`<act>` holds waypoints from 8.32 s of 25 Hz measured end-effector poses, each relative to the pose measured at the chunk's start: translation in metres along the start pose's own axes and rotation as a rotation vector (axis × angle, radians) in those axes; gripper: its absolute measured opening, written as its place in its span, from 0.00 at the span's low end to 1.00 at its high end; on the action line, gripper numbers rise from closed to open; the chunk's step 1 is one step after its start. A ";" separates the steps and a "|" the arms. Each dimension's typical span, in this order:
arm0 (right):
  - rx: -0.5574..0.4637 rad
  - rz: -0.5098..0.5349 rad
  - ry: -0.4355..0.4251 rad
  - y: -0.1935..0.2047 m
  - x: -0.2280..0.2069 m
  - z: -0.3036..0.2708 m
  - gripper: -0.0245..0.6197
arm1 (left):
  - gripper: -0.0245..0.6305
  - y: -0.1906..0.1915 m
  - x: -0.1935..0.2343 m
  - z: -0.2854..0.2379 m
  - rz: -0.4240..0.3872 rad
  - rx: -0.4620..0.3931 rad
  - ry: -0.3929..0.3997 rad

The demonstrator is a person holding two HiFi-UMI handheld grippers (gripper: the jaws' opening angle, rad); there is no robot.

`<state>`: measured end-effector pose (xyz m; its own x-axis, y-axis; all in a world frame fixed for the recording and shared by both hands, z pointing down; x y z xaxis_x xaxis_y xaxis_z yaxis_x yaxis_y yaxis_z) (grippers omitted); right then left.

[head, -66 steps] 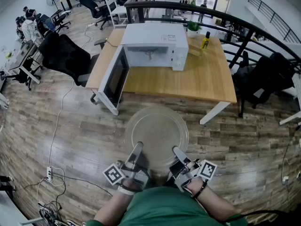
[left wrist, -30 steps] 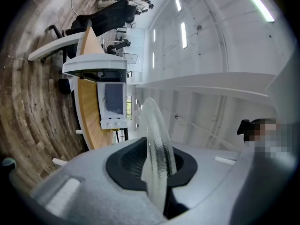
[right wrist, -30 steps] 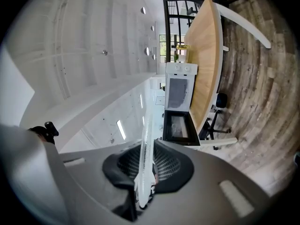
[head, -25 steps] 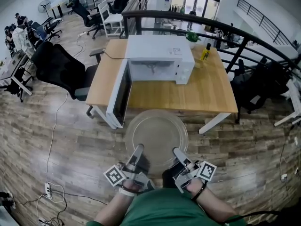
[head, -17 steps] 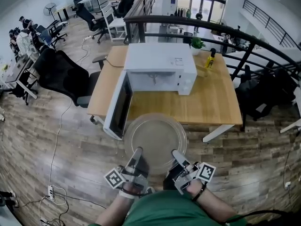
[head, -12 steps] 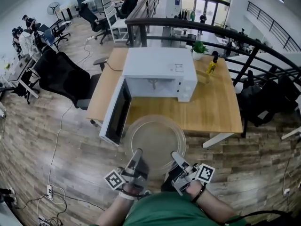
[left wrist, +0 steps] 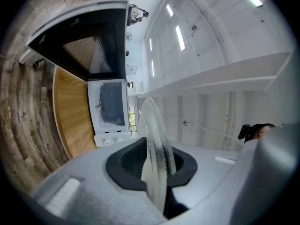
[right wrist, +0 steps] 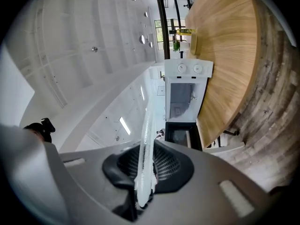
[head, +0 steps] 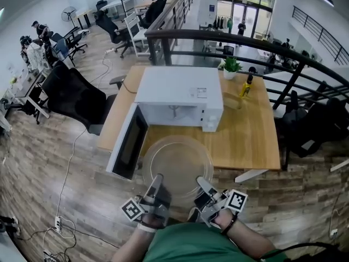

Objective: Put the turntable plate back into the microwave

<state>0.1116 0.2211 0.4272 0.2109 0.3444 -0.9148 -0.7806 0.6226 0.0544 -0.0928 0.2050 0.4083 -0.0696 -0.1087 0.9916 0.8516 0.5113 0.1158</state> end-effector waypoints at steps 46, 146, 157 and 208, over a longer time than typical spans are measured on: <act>0.000 -0.033 0.100 -0.109 -0.158 -0.121 0.10 | 0.09 -0.120 0.117 -0.171 0.049 0.089 -0.093; 0.056 -0.117 0.355 -0.148 -0.327 -0.194 0.11 | 0.22 -0.117 0.244 -0.253 0.096 0.163 -0.395; 0.070 -0.101 0.362 -0.149 -0.322 -0.187 0.14 | 0.09 -0.119 0.247 -0.266 0.170 0.102 -0.404; 0.060 0.026 0.497 -0.180 -0.324 -0.208 0.11 | 0.08 -0.145 0.259 -0.302 0.059 0.100 -0.466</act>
<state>0.0609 -0.1485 0.6301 -0.1254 -0.0076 -0.9921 -0.7439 0.6623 0.0890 -0.0779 -0.1546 0.6314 -0.2674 0.3047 0.9142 0.8086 0.5870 0.0409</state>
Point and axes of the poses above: the fingertips, and each gripper's own axes: z backward along the fingers, x to its left, y out of its underside, the point moved 5 cm from there along z, backward along the fingers, and after that the axes turned 12 degrees about -y, right-handed, at the moved point
